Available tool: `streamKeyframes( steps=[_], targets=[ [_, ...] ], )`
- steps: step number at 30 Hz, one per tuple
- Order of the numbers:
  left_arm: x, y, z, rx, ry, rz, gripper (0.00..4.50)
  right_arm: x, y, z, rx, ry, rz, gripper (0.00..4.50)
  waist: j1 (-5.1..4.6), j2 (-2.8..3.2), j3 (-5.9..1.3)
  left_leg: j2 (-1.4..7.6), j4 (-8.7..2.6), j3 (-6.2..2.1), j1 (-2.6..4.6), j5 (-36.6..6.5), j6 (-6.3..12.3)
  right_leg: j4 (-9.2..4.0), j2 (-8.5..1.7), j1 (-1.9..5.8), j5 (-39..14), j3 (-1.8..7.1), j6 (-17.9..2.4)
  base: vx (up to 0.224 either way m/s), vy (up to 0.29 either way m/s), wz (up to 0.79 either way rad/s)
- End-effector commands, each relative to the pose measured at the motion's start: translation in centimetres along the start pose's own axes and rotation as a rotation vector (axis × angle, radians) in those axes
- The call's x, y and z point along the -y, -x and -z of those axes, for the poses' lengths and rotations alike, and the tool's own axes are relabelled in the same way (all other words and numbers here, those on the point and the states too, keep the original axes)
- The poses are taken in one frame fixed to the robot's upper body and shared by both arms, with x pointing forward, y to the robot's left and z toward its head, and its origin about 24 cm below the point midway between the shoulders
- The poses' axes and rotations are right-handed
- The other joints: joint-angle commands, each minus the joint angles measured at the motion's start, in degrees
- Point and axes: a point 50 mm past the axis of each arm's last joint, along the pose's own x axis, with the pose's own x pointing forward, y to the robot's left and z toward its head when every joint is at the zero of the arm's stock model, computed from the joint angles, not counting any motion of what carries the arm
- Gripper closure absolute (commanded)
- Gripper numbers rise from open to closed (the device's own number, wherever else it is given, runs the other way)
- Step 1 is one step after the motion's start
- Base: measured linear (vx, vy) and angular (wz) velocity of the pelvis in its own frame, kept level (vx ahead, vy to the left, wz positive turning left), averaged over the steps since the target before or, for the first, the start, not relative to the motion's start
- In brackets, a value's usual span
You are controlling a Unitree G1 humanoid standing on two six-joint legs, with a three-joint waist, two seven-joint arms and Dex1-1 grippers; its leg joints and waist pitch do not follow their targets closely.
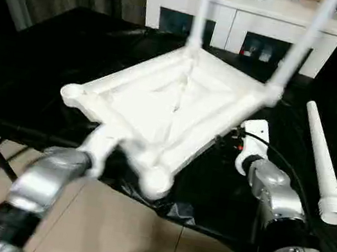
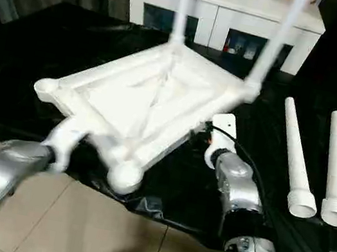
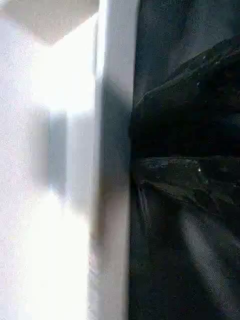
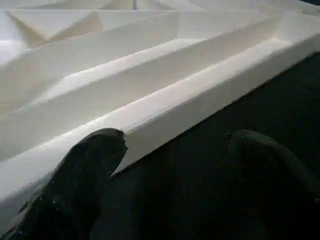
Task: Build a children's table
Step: Rotate table base
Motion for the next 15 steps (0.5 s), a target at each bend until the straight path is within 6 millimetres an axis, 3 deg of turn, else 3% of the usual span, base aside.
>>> streamKeyframes(
  steps=[1,3,5,6,8,9,11,13,14,15],
  targets=[
    [1.9,-1.4,-0.8,0.011,-0.047,0.103,3.43,-1.3,-0.1,-1.5,0.058,0.023,-0.064,0.44,-0.22,-0.49,-3.21,1.35,-5.14,-0.49,-0.1,-14.89,2.48,-4.69,-2.6,2.03,-27.65,2.09,-7.24,0.0,0.0,0.0],
    [2.2,-1.8,-1.1,0.015,-0.063,0.114,3.43,-1.1,0.2,-1.9,0.077,0.023,-0.061,0.44,-0.15,-0.53,-3.28,1.37,-5.23,-0.5,-0.51,-13.18,2.77,-4.4,-2.61,2.39,-25.67,2.2,-7.75,0.0,0.0,0.0],
    [2.6,-2.3,-1.4,0.019,-0.08,0.13,3.43,-0.8,0.8,-2.3,0.1,0.029,-0.052,0.44,0.5,-0.14,-3.79,1.69,-4.77,-0.21,-0.07,-8.7,3.16,-3.6,-2.53,2.22,-18.22,2.48,-10.02,0.0,0.0,0.0],
    [3.0,-2.7,-1.7,0.025,-0.099,0.142,3.43,-0.5,1.4,-2.7,0.119,0.028,-0.044,0.44,0.56,0.02,-3.81,1.53,-4.74,-0.06,-0.28,-6.16,3.87,-3.19,-2.14,2.51,-13.61,2.5,-11.31,0.0,0.0,0.0],
    [3.5,-3.2,-2.1,0.037,-0.124,0.163,3.43,0.0,2.1,-2.9,0.133,0.028,-0.025,0.44,0.92,0.18,-3.74,1.6,-4.76,0.0,-0.33,-4.88,4.59,-2.91,-2.12,2.78,-10.65,2.53,-12.29,0.0,0.0,0.0],
    [4.0,-3.8,-2.6,0.057,-0.145,0.177,3.43,0.5,2.8,-3.0,0.144,0.033,-0.01,0.44,1.05,0.1,-3.85,1.65,-4.65,0.09,-0.1,-5.15,4.54,-2.71,-2.16,2.68,-10.13,2.59,-12.6,0.0,0.0,0.0],
    [5.0,-4.6,-3.6,0.101,-0.183,0.2,3.43,1.3,3.9,-3.3,0.16,0.046,0.022,0.44,1.35,0.65,-3.7,1.52,-4.82,0.26,0.22,-7.51,4.32,-3.1,-2.05,2.68,-11.13,2.72,-12.69,0.0,0.0,0.0],
    [5.7,-5.2,-4.5,0.145,-0.207,0.218,3.43,1.8,4.7,-3.4,0.166,0.056,0.042,0.44,1.47,0.44,-3.41,1.39,-5.02,0.42,0.21,-10.18,3.91,-3.93,-1.89,2.67,-14.82,2.82,-11.29,0.0,0.0,0.0],
    [7.2,-6.1,-5.9,0.231,-0.208,0.246,3.43,2.6,5.7,-3.6,0.173,0.06,0.087,0.44,1.72,0.63,-3.58,1.56,-5.04,0.35,0.55,-11.44,3.22,-3.85,-2.2,2.44,-16.27,2.99,-11.03,0.0,0.0,0.0],
    [7.4,-6.2,-6.2,0.244,-0.206,0.25,3.43,2.8,5.8,-3.6,0.174,0.06,0.094,0.44,1.47,0.61,-3.29,1.38,-5.13,0.43,0.3,-11.91,3.3,-4.29,-1.9,2.45,-17.44,3.0,-10.42,0.0,0.0,0.0]
  ],
)
